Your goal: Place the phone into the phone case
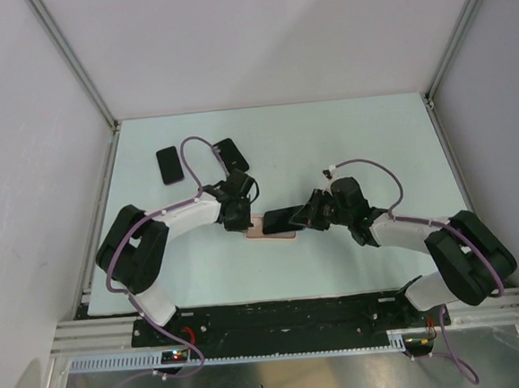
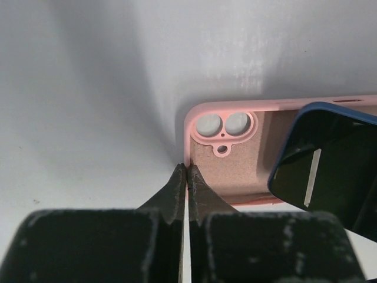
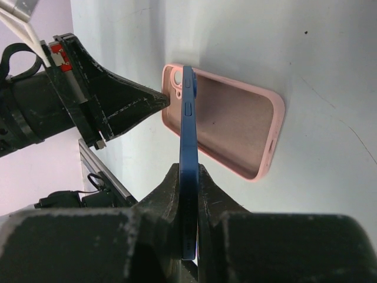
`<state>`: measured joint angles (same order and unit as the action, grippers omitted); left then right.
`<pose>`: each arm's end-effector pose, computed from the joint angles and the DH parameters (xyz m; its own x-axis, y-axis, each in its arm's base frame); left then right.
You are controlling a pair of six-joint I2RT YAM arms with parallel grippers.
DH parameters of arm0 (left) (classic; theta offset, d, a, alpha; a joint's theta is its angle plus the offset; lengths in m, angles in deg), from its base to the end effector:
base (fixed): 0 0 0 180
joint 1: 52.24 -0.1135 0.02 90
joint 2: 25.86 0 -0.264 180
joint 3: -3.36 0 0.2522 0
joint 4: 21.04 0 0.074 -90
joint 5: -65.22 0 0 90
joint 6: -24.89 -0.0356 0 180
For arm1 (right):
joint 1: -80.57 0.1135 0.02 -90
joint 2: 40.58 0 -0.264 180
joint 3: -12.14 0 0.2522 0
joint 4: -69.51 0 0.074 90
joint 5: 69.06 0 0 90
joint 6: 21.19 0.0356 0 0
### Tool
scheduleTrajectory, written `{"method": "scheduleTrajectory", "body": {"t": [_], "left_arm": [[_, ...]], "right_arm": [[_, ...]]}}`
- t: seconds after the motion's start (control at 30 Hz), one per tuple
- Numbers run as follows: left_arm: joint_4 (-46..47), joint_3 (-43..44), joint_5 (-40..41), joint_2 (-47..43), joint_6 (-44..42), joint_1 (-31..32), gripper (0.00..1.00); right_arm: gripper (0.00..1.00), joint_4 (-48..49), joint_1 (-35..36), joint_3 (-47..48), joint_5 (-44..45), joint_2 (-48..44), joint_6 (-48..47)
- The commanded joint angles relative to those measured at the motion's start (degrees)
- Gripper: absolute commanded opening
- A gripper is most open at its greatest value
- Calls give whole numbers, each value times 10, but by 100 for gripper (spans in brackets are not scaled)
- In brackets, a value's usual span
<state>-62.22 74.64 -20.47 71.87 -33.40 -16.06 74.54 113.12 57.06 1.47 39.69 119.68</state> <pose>0.2623 -0.1885 0.1615 -0.9323 0.0325 -0.3603 0.0888 0.9860 -0.1409 0.2245 0.1574 0.1735 -0.8502 0.3250 -0.4142 -0.1431 0.6145 0.7758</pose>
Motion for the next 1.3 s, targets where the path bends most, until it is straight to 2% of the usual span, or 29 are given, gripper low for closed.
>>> {"method": "scheduleTrajectory", "body": {"t": [0.0, 0.57, 1.0, 1.07, 1.27], "left_arm": [[12, -8, 4, -19, 18, 10, 0], [42, -10, 3, -12, 67, 25, 0], [53, -2, -5, -3, 65, 34, 0], [53, -2, -1, -10, 62, 34, 3], [52, -1, 8, -37, 48, 34, 21]], "right_arm": [[0, 80, 7, 31, -17, 32, 18], [0, 134, 30, 31, -54, 171, 120], [0, 144, 36, 36, -56, 219, 112], [0, 134, 33, 36, -52, 219, 105], [0, 110, 21, 36, -44, 215, 86]]}}
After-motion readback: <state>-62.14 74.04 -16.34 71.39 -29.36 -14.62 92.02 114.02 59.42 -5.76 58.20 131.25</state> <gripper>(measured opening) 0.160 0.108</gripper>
